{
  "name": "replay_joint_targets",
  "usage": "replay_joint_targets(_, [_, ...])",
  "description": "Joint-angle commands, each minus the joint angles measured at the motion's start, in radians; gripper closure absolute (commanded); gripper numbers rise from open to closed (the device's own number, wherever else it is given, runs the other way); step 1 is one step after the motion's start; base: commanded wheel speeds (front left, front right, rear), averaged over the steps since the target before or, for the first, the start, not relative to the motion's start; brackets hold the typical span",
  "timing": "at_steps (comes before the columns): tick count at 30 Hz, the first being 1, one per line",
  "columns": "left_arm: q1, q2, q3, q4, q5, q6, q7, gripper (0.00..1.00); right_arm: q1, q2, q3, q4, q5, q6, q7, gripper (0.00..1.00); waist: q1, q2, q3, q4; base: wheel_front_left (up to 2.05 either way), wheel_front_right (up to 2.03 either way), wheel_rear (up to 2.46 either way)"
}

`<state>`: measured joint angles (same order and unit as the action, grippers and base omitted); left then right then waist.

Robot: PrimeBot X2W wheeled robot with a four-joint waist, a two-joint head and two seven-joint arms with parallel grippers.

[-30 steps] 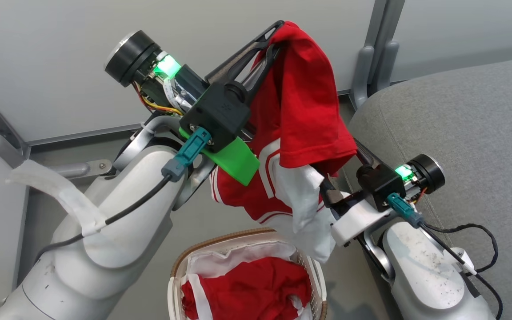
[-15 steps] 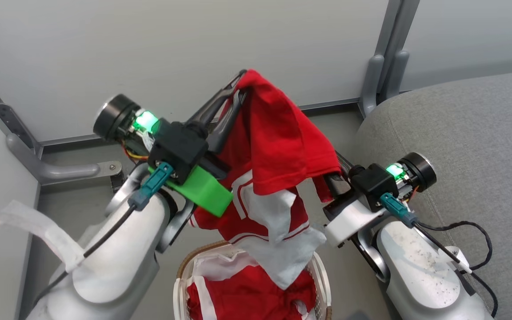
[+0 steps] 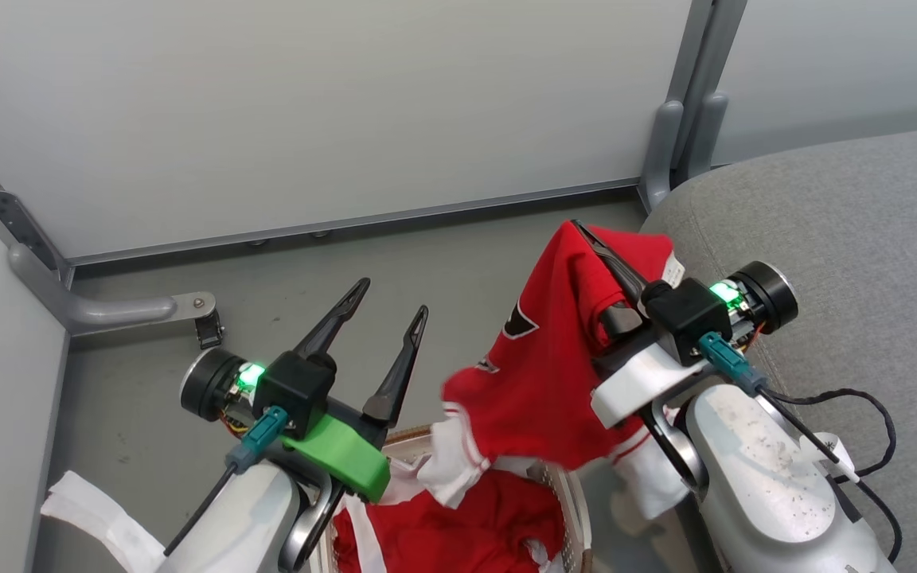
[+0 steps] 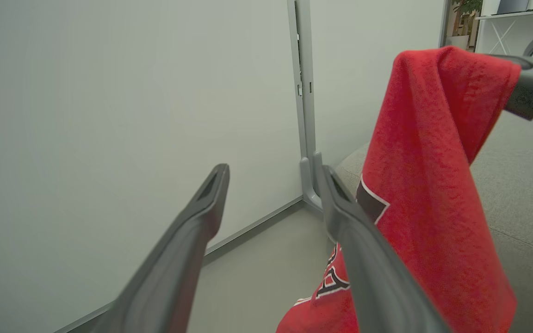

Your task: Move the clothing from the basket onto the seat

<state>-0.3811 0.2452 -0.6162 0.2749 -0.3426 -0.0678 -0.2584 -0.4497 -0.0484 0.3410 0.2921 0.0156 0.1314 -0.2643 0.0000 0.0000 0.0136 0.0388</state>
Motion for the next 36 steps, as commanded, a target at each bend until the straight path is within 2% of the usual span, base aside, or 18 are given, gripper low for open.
replay_joint_targets(1, [0.021,-0.001,0.012,0.000,0.004,-0.007,-0.008,0.00,-0.012,-0.004,-0.005,-0.006,-0.007,-0.001,0.000,1.00,0.0000,0.0000,0.001,-0.001,0.00,0.00,0.00])
replay_joint_targets(12, [0.156,-0.038,0.089,-0.011,0.046,-0.037,-0.007,0.00,0.007,-0.004,-0.026,-0.010,-0.023,-0.001,0.000,1.00,0.0000,0.0000,0.010,-0.017,0.00,0.00,0.00])
replay_joint_targets(17, [0.196,-0.069,0.136,-0.037,0.062,-0.047,-0.006,0.00,-0.020,-0.004,-0.026,-0.017,-0.023,-0.001,0.000,1.00,0.0000,0.0000,0.035,-0.049,0.00,0.00,0.00])
replay_joint_targets(20, [0.210,-0.081,0.151,-0.050,0.081,-0.051,-0.006,0.00,-0.046,-0.004,-0.030,-0.028,-0.032,-0.001,0.000,1.00,0.0000,0.0000,0.065,-0.089,0.00,0.00,0.00])
replay_joint_targets(28, [0.172,-0.098,0.164,-0.066,0.135,-0.061,-0.006,0.00,-0.112,-0.004,-0.077,-0.063,-0.064,-0.002,0.000,1.00,0.0000,0.0000,0.152,-0.251,0.00,0.00,0.00])
replay_joint_targets(36, [0.126,-0.076,0.135,-0.072,0.157,-0.064,-0.006,0.00,-0.127,-0.003,-0.172,-0.088,-0.090,-0.001,0.000,1.00,0.0000,0.0000,0.222,-0.413,0.00,0.00,0.00])
